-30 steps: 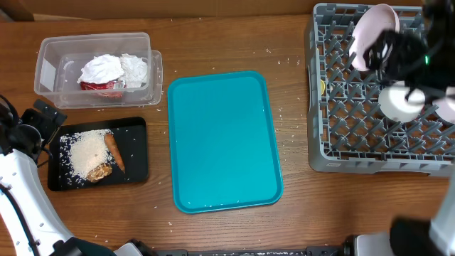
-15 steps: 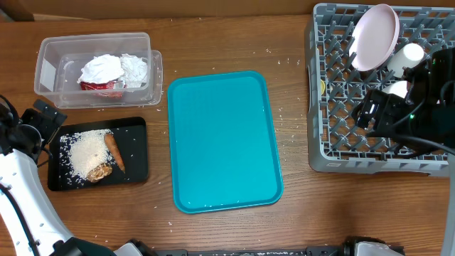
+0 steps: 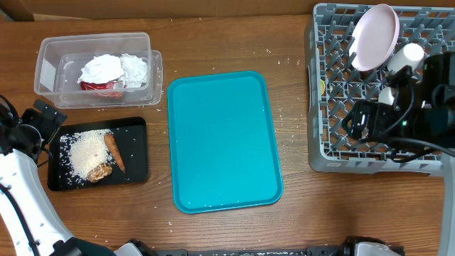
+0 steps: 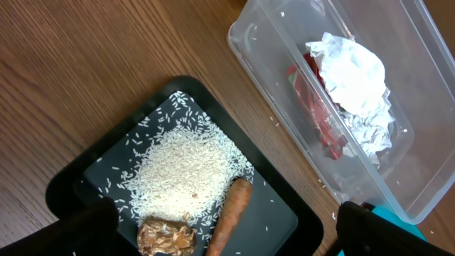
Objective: Sort waste into correct bins and load items into the dishwasher
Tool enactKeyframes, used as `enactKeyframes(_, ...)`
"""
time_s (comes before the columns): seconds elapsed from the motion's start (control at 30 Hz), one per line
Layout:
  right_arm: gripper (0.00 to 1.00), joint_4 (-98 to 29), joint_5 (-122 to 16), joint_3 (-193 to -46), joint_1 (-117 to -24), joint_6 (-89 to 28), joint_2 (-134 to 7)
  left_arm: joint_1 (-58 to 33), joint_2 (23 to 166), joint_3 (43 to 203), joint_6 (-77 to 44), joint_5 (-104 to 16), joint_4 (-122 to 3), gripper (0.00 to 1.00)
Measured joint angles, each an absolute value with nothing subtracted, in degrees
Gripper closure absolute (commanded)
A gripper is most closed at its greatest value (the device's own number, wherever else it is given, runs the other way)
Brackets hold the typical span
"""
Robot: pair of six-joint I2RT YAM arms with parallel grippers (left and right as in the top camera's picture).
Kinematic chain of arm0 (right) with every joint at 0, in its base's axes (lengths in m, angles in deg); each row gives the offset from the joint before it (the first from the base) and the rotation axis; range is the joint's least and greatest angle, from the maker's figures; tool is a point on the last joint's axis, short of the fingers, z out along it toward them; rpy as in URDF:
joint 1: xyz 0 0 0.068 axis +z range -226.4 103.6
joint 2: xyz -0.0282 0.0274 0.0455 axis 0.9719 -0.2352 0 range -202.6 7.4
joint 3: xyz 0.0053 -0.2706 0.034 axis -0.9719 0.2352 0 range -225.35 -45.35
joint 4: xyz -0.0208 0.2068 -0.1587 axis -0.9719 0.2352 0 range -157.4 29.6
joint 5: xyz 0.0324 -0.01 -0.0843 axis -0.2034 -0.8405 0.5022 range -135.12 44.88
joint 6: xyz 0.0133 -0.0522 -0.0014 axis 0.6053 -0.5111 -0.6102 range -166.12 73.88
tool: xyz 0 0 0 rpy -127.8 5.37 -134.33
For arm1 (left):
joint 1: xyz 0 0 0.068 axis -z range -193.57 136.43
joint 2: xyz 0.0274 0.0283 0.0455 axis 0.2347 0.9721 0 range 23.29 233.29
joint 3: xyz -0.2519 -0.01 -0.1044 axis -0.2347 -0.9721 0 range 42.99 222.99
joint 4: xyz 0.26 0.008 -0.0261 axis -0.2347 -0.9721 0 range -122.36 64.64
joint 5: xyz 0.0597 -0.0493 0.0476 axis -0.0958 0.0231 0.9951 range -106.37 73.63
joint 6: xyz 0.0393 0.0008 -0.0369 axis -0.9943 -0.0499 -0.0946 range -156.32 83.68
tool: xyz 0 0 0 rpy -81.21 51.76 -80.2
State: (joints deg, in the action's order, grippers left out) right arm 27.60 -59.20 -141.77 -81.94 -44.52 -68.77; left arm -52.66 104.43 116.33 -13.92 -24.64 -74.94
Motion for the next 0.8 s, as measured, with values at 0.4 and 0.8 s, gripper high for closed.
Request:
enactKeyframes(0.4, 0.0, -17.8, -67.2, -107.2, -81.9, -55.3, -40.4, -52.7, 104.4, 116.3, -13.9, -24.6, -74.9, 0.0)
enactKeyframes(0.8, 0.0, -44.8, -69.4, -69.4, -79.9, -56.7, -9.9, -52.7, 104.4, 116.3, -13.9, -24.6, -74.9, 0.0)
